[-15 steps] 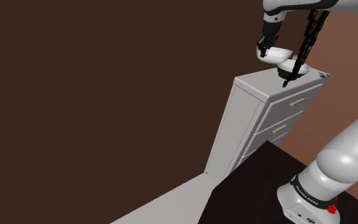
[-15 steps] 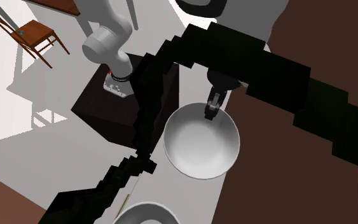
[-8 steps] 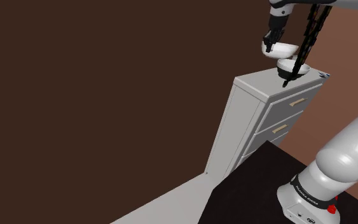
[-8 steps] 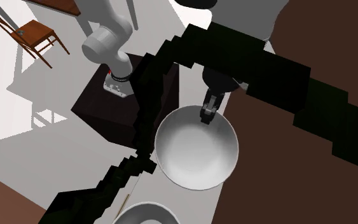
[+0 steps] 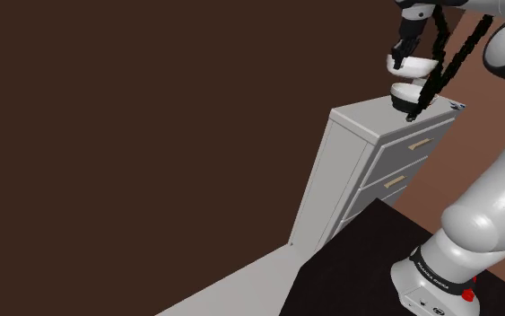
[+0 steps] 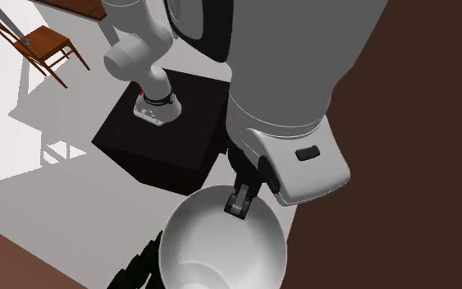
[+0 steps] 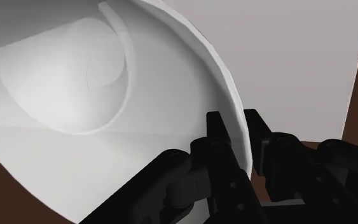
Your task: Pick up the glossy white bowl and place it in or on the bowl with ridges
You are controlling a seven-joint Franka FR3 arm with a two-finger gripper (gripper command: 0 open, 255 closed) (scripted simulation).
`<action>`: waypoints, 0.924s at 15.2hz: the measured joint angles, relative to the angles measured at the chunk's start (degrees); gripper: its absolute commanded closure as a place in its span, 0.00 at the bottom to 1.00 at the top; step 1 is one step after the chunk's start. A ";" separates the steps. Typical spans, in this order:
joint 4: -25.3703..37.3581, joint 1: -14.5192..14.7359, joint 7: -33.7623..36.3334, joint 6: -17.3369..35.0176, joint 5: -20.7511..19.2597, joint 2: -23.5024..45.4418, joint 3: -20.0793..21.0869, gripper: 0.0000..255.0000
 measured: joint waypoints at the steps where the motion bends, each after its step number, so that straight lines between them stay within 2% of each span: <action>1: 1.55 -1.06 -1.60 0.01 0.72 1.36 -0.60 1.00; 5: 8.62 -5.12 -6.95 -1.15 3.66 6.80 -2.27 1.00; 8: 18.20 -9.68 -11.43 -3.77 6.99 13.47 -3.19 1.00; 9: 23.68 -11.83 -12.99 -5.62 8.58 16.99 -3.28 1.00; 11: 23.48 -12.88 -14.07 -4.78 9.01 17.58 -3.46 1.00; 14: 18.94 -12.22 -13.89 -1.71 8.47 16.07 -3.54 1.00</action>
